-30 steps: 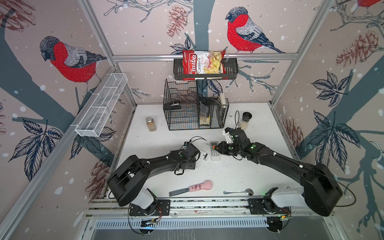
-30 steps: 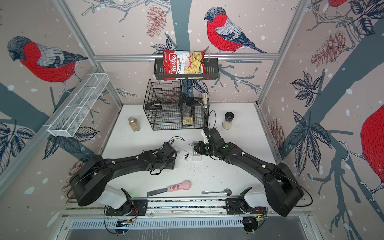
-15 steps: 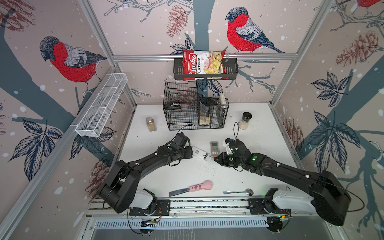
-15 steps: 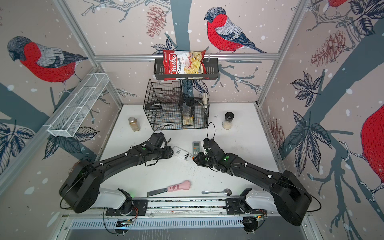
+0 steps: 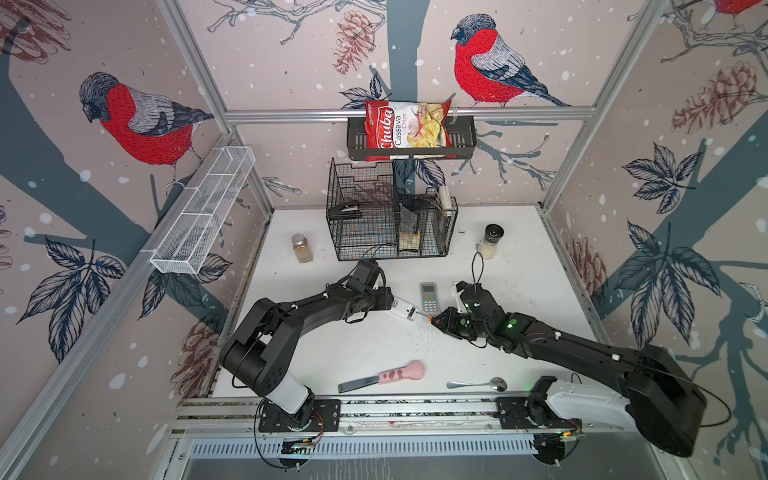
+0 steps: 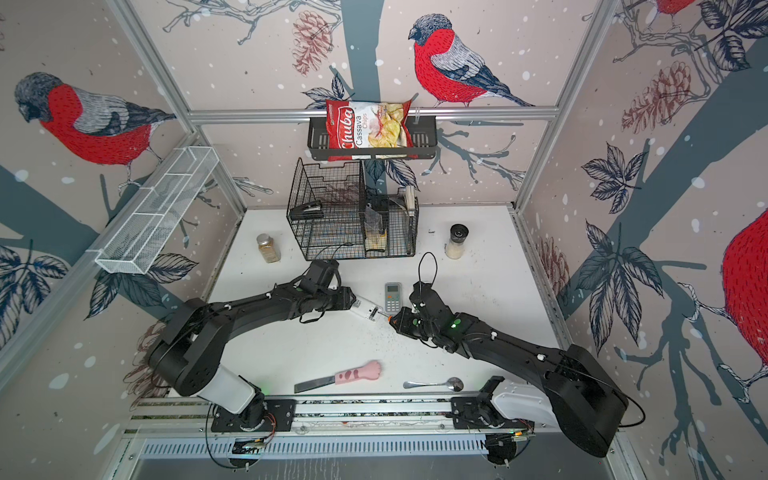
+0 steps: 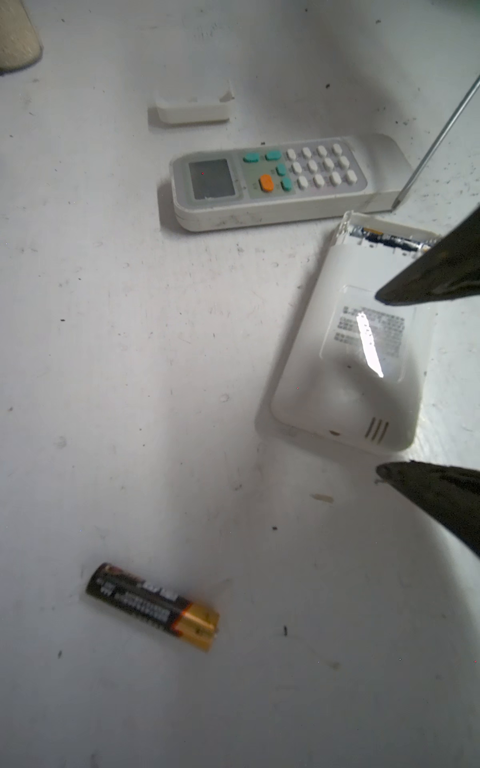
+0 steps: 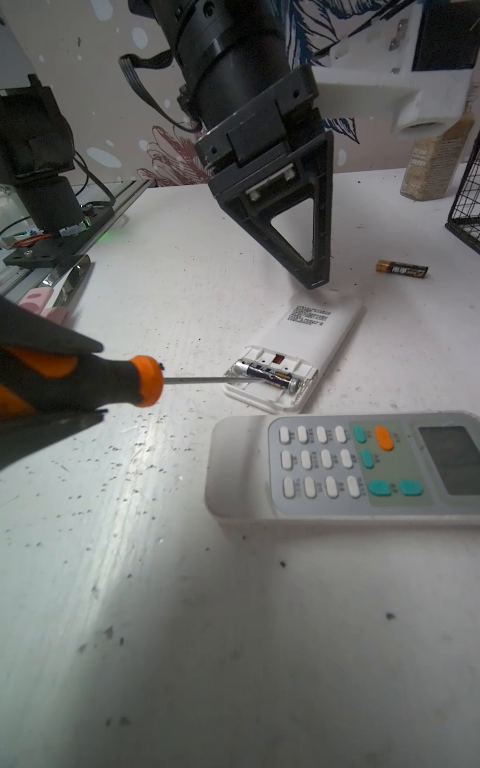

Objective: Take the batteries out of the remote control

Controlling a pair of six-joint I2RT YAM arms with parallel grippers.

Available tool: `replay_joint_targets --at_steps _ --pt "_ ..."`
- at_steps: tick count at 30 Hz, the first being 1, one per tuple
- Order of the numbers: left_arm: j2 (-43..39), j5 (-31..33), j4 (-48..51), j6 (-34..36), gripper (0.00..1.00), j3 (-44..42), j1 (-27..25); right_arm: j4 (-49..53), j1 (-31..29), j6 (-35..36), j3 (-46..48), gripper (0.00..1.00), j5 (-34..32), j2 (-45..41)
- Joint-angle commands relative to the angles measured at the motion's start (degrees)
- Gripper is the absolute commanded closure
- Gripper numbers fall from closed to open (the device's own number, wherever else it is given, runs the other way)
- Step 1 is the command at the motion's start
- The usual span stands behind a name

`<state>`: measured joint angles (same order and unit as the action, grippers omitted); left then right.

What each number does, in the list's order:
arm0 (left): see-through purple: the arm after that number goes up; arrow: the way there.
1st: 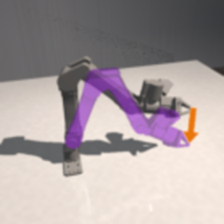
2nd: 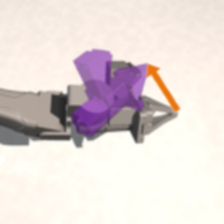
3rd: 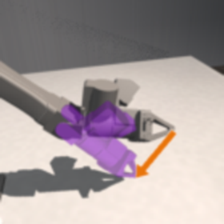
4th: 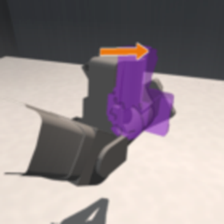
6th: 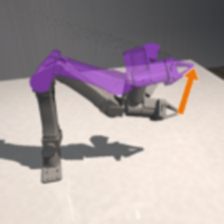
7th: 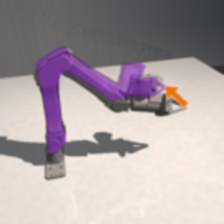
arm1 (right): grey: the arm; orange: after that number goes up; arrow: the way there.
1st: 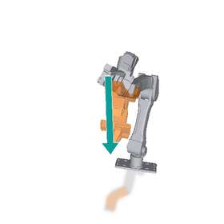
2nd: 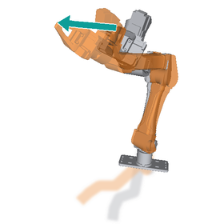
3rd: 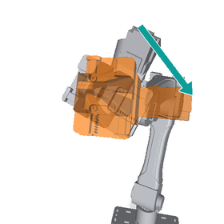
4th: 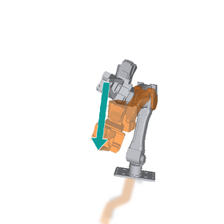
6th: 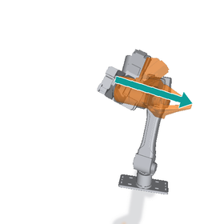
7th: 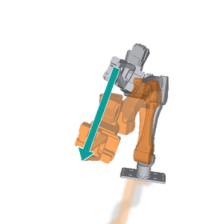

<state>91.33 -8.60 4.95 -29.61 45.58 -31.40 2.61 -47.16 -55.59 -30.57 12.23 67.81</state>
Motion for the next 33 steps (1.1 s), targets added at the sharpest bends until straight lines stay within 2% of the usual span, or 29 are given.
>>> replay_joint_targets --at_steps 1,15,33 --pt "1.3 1.6 -1.3 1.9 0.41 0.3 0.1 -3.4 0.1 -0.5 0.4 0.99 0.3 0.5" --pt "3.8 -0.7 -3.2 1.9 0.43 -0.3 0.1 -8.9 0.5 -1.7 3.2 0.99 1.8 2.1" --pt "2.4 -2.9 -3.0 1.4 0.51 -2.7 -0.1 -14.3 1.1 -2.9 5.6 0.99 3.6 3.5"
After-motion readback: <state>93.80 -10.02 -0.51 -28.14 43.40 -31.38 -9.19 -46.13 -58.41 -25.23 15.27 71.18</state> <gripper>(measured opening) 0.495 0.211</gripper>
